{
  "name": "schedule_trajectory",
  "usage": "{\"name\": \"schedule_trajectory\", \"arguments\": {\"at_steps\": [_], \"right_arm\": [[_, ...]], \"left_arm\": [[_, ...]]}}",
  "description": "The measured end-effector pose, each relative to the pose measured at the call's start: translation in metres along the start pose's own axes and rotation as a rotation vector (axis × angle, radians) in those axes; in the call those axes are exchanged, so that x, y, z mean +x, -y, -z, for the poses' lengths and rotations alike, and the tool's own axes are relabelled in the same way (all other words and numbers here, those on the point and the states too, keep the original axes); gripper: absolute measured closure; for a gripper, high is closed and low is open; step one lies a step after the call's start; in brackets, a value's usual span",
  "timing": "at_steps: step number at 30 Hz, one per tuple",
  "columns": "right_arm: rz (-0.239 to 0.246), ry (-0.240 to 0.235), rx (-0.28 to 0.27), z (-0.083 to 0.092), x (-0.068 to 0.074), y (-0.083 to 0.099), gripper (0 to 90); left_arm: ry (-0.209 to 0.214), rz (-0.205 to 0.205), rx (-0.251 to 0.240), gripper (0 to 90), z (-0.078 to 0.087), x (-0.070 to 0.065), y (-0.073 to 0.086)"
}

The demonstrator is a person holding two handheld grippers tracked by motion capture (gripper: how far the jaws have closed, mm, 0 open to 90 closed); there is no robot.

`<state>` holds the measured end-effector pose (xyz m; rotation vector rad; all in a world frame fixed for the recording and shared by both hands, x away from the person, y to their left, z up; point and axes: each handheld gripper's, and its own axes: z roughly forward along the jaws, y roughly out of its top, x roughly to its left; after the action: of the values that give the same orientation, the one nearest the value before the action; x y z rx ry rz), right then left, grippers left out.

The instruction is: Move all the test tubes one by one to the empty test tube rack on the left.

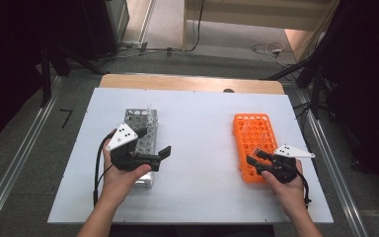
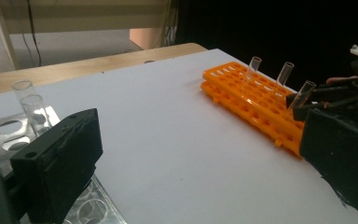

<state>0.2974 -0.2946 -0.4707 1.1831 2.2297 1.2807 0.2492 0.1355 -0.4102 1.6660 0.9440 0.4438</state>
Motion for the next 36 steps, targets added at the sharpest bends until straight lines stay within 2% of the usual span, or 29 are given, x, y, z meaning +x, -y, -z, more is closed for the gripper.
{"name": "schedule_trajectory", "arguments": {"at_steps": [5, 8, 16, 19, 28, 36], "right_arm": [[0.003, 0.027, 0.017, -0.002, 0.002, 0.000, 59.4], [0.011, 0.029, 0.016, -0.003, 0.005, 0.000, 60.8], [0.046, 0.090, 0.002, -0.006, 0.011, 0.001, 67.8], [0.045, 0.076, -0.004, -0.006, 0.012, 0.002, 73.3], [0.036, 0.070, -0.029, -0.001, 0.012, 0.000, 73.7], [0.031, 0.070, -0.074, 0.014, 0.014, -0.008, 73.7]], "left_arm": [[0.020, -0.007, 0.029, 0.0, -0.006, -0.008, 0.007], [0.030, -0.011, 0.042, 0.0, -0.010, -0.012, 0.009], [0.046, -0.021, 0.060, 0.0, -0.017, -0.020, 0.012], [0.048, -0.020, 0.059, 0.0, -0.019, -0.022, 0.012], [0.059, -0.028, 0.064, 0.0, -0.020, -0.025, 0.012], [0.066, -0.031, 0.065, 0.0, -0.021, -0.028, 0.012]]}}
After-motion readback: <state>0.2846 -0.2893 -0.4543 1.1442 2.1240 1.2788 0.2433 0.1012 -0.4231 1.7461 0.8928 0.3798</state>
